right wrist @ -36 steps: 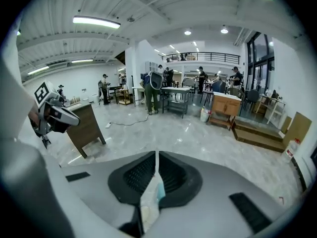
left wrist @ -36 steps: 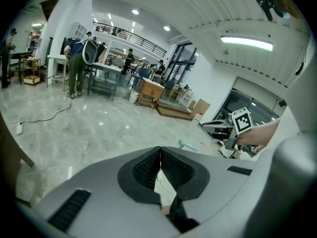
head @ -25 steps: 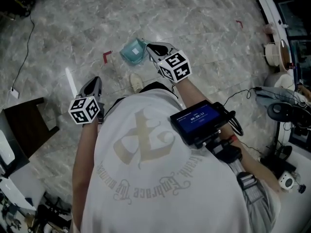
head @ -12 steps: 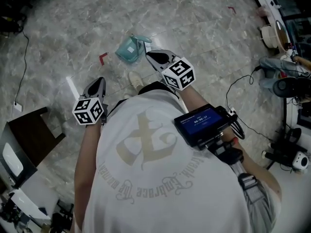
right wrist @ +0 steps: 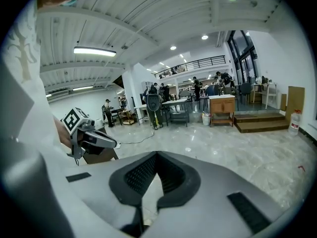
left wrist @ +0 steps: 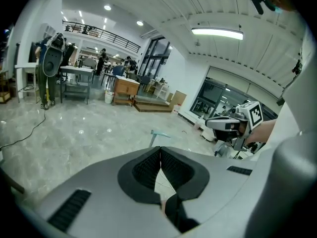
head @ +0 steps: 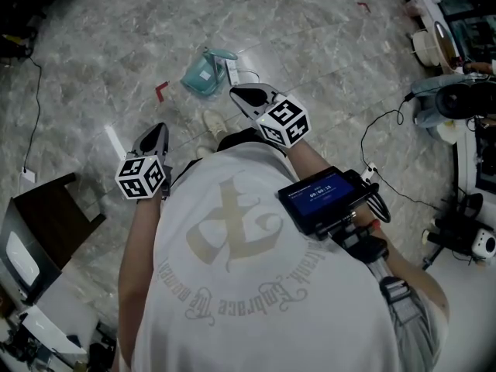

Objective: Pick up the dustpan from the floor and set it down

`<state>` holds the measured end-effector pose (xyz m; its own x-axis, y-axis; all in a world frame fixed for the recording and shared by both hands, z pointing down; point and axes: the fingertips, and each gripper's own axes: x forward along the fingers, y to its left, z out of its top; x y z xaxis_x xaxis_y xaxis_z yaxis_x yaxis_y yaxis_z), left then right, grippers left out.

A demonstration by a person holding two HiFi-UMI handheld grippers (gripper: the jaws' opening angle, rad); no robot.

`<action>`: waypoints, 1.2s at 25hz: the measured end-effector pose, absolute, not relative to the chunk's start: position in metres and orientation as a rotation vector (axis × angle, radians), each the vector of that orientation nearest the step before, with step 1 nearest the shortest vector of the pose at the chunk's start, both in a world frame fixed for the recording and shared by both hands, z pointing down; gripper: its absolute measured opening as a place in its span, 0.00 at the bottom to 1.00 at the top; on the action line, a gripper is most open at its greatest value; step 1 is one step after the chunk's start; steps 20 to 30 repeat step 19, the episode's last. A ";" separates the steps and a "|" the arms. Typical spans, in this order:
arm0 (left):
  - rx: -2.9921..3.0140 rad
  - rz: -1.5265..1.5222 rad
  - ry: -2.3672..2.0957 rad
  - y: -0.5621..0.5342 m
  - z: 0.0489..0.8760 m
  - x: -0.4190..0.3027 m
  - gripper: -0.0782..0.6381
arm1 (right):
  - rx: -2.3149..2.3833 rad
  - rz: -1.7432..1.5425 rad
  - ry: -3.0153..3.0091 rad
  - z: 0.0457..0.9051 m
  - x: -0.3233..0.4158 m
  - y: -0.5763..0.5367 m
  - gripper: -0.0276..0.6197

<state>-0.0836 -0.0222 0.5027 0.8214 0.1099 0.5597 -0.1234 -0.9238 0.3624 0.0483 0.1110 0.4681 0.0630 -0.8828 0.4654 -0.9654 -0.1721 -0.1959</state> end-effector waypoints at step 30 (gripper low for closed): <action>2.623 0.847 0.029 -0.019 0.506 -0.075 0.13 | 2.184 0.744 -1.890 0.470 0.053 0.113 0.07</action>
